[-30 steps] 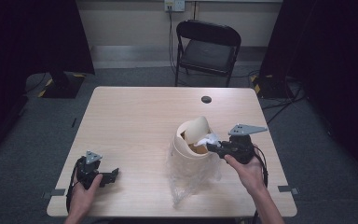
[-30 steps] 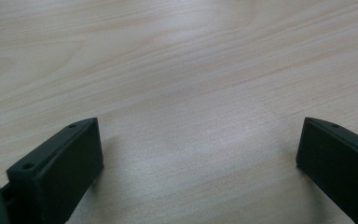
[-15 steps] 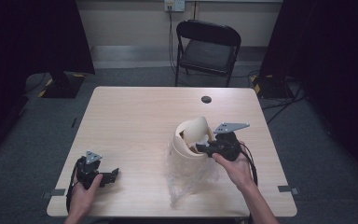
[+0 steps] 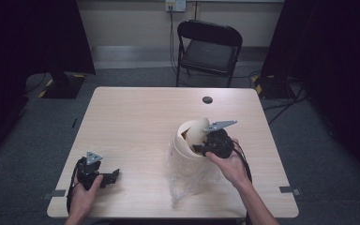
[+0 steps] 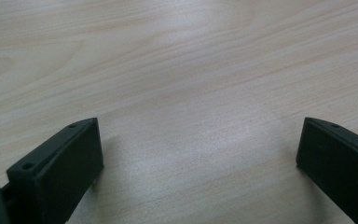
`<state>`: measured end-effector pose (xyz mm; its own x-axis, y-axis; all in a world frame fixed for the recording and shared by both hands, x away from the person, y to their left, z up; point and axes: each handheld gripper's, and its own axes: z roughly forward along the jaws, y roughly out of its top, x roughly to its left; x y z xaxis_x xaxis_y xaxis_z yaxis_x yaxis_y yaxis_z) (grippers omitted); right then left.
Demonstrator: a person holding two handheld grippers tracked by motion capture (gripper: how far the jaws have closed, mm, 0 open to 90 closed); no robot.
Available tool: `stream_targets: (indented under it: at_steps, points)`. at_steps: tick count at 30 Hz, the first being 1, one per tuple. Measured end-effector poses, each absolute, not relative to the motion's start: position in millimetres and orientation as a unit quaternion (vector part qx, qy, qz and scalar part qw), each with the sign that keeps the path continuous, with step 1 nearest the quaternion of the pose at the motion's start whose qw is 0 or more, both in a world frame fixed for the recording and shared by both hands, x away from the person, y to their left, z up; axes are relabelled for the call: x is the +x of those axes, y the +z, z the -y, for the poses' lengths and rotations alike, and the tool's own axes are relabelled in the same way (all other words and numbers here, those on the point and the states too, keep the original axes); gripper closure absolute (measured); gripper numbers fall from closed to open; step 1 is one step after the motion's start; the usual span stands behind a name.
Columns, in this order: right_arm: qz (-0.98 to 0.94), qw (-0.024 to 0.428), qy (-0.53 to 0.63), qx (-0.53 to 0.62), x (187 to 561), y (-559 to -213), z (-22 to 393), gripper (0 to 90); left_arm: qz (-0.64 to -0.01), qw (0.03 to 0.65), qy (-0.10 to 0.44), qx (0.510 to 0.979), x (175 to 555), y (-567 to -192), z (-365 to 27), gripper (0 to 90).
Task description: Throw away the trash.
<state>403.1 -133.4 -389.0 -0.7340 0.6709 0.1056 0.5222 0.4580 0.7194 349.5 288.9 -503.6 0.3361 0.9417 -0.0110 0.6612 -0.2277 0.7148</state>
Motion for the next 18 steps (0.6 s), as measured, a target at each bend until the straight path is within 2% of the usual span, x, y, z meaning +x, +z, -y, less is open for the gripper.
stream_targets:
  at_steps: [13, 18]
  points:
    - [-0.843, 0.123, 0.391, 0.347, 394.1, -375.8, 133.9, 44.1, -0.534, 0.320, 0.218, 0.752, 349.4, -503.5, -288.8, 0.0]
    - [-0.836, 0.130, 0.409, 0.342, 388.3, -367.2, 137.8, 39.0, -0.533, 0.320, 0.219, 0.752, 349.5, -503.5, -288.9, 0.0]
